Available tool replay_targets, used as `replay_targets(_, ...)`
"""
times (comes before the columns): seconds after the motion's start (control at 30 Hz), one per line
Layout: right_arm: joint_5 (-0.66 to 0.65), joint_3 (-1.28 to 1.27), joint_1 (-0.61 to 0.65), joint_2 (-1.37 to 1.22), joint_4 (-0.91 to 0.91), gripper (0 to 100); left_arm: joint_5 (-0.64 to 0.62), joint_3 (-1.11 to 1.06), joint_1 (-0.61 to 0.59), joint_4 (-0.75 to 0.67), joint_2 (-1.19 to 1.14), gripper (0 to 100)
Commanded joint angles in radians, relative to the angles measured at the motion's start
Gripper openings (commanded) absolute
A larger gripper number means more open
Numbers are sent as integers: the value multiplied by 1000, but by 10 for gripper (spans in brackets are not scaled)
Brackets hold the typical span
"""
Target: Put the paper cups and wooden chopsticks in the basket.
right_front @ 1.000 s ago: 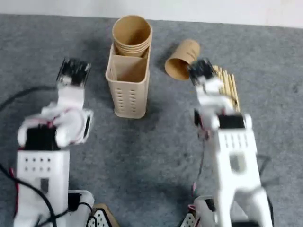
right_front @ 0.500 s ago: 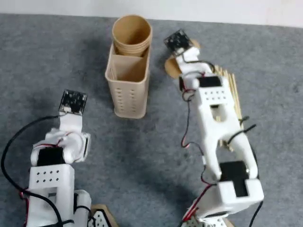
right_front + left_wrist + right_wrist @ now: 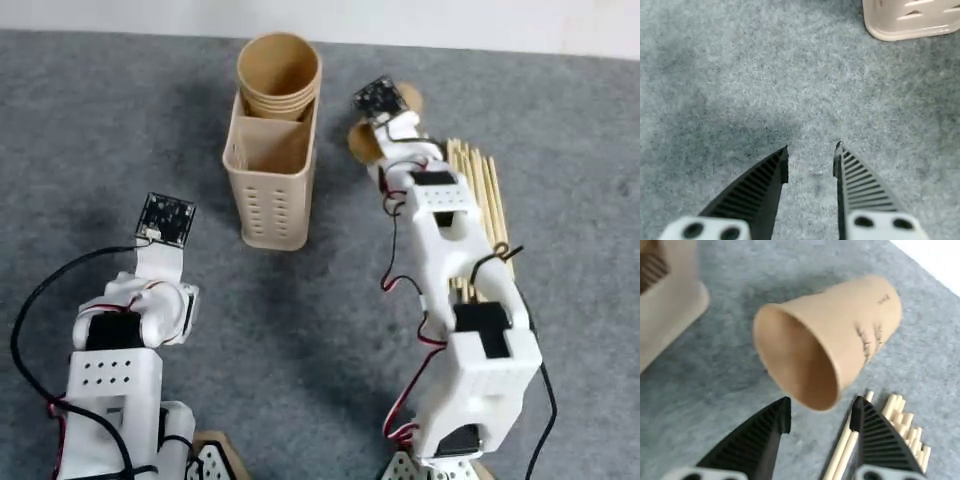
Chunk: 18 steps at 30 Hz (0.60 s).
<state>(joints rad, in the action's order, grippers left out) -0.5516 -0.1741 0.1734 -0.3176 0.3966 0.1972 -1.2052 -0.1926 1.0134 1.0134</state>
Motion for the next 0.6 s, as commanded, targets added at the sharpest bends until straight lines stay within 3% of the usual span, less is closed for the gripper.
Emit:
replay_targets(0.0, -9, 33, -19, -27, -84, 201, 8, 2, 18, -15, 13, 178)
replay_targets(0.1, -9, 33, -22, -74, -139, 142, 8, 1, 18, -15, 13, 178)
replay_targets(0.2, -6, 33, -22, -99, -191, 4, 8, 1, 18, -15, 13, 178)
replay_targets(0.37, -5, 33, -41, -97, -179, 5, 8, 1, 18, -15, 13, 178)
replay_targets(0.57, 77, 85, -124, 30, 85, 5, 8, -21, 18, -48, 13, 178)
